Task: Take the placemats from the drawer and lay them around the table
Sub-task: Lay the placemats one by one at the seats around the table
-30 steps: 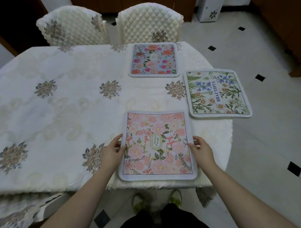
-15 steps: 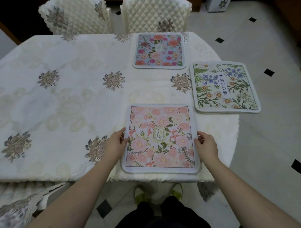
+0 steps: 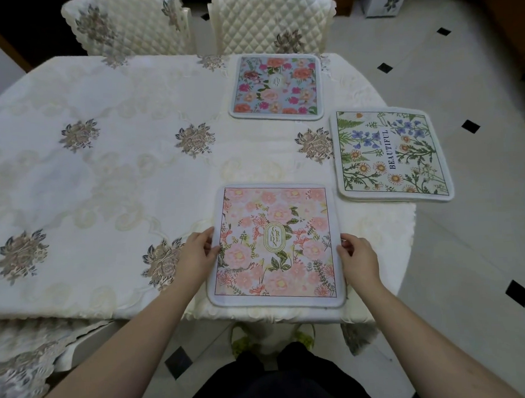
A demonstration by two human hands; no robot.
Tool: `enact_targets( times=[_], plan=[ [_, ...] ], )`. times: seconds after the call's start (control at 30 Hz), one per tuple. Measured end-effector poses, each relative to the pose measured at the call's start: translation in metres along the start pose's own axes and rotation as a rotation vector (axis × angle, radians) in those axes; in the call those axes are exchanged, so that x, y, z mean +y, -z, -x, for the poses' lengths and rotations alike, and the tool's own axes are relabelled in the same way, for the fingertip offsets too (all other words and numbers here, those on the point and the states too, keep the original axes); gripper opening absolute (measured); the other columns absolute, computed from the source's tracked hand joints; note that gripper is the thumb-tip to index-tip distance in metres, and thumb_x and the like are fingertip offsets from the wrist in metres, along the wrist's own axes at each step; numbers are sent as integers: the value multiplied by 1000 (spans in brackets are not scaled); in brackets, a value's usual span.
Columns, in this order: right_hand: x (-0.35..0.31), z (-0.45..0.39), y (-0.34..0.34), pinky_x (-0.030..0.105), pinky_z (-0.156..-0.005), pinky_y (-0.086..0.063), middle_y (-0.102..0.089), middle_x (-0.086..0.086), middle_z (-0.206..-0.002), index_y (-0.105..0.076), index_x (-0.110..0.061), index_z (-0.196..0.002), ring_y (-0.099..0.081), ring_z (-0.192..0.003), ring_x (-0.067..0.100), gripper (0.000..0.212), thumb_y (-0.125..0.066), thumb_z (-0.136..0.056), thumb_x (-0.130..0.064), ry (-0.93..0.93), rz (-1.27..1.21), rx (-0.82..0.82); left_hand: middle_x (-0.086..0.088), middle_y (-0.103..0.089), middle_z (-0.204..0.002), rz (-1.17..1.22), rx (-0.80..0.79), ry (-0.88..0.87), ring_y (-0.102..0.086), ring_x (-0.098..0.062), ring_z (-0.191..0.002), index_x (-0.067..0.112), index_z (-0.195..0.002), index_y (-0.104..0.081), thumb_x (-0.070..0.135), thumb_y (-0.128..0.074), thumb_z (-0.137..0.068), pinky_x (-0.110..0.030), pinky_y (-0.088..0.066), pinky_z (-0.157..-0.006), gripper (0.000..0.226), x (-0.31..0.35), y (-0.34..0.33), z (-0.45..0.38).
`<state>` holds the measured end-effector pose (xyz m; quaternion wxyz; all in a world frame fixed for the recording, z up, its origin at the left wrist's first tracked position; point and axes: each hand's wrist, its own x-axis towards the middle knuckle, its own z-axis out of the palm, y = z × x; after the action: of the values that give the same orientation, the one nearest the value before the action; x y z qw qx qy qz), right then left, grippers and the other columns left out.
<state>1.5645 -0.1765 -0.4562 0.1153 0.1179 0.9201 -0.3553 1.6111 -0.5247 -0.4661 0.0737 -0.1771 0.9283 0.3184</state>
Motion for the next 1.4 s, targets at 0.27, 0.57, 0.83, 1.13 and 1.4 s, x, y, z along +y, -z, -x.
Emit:
enact_targets(
  times=[0.27, 0.57, 0.83, 1.13, 1.4],
  plan=[
    [-13, -10, -4, 38, -96, -38, -57, 9, -119, -59, -13, -129, -49, -111, 27, 35, -55, -94, -12, 78, 56, 108, -13, -57, -129, -65, 163, -71, -51, -30, -117, 12, -139, -53, 34, -45, -102, -44, -40, -100, 43, 8, -6, -12],
    [-89, -51, -54, 35, -121, -13, -36, 7, -156, -36, -10, -150, -24, -146, 24, 47, -38, -104, -20, 381, 170, -125, -11, -51, -146, -228, 58, -511, -46, -27, -136, 11, -149, -38, 28, -38, -99, -45, -35, -113, 53, 65, -34, -68],
    [-125, -80, -100, 31, -121, 3, -8, 3, -165, -12, -11, -157, -1, -152, 18, 66, -10, -95, -34, 512, 411, -249, -7, -40, -156, -477, -5, -569, -38, -25, -144, 7, -149, -40, 32, -28, -101, -44, -21, -116, 55, 51, -51, -104],
    [-109, -84, -113, 33, -120, 6, -16, -1, -164, -20, -16, -156, -9, -151, 14, 61, -16, -99, -39, 519, 512, -151, -1, -30, -161, -438, -42, -521, -28, -19, -148, 15, -154, -34, 35, -30, -101, -44, -20, -119, 57, 47, -54, -107],
    [-100, -85, -103, 40, -122, -1, -9, -3, -165, -13, -19, -158, -3, -151, 12, 66, -22, -97, -44, 421, 528, -107, 2, -23, -163, -437, -59, -476, -21, -17, -151, 20, -156, -28, 38, -30, -100, -42, -16, -121, 59, 46, -53, -107]
  ],
)
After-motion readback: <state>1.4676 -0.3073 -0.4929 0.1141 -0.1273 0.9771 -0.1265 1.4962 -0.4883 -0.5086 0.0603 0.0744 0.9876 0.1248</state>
